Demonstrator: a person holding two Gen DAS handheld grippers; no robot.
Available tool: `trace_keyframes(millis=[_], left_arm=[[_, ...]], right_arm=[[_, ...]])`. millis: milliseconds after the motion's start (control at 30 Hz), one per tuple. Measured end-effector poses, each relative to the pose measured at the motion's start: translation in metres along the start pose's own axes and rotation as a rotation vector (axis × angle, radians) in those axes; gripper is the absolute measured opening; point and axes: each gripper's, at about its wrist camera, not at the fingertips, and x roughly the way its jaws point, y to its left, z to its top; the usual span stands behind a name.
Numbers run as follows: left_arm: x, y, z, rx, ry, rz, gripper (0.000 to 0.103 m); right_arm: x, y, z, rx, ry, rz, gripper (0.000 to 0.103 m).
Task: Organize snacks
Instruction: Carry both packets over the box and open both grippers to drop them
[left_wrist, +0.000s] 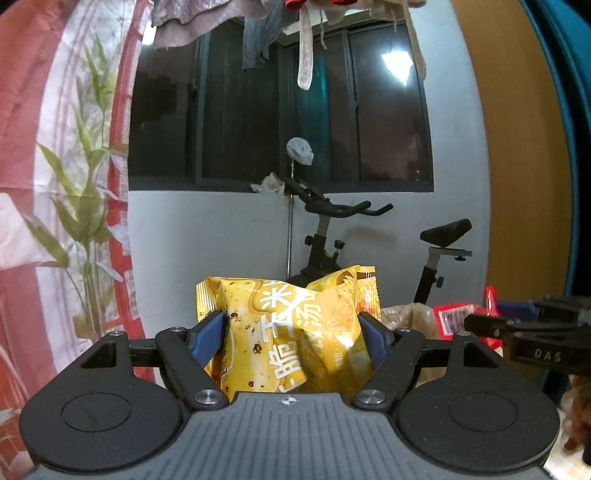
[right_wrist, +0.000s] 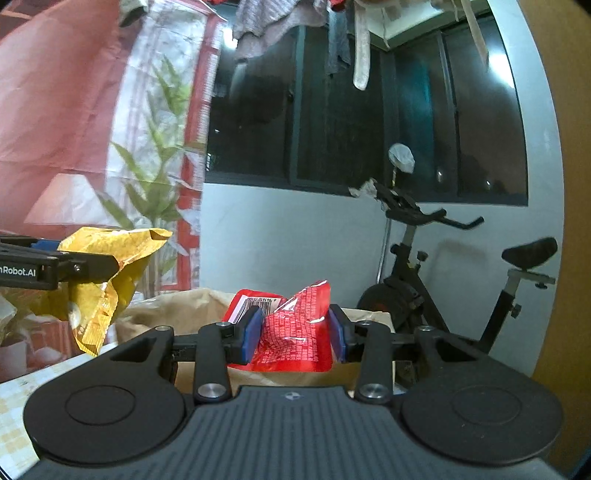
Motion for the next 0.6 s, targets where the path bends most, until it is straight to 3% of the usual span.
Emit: trace_keyframes(millis=[200, 433, 600], left_arm=[[0.036, -0.007, 0.018, -0.024, 0.013, 0.001, 0.079], [0.088, -0.015, 0.013, -0.010, 0.147, -0.031, 0.083], [0.102, -0.016, 0.004, 0.025, 0.230, -0.064, 0.089]], right_arm=[[0.037, -0.017, 0.005, 0.066, 0.050, -0.042, 0.041], [0.068, -0.024, 0.002, 0.092, 0.153, -0.038, 0.042], [0.076, -0.030, -0.002, 0.126, 0.216, -0.026, 0.045]])
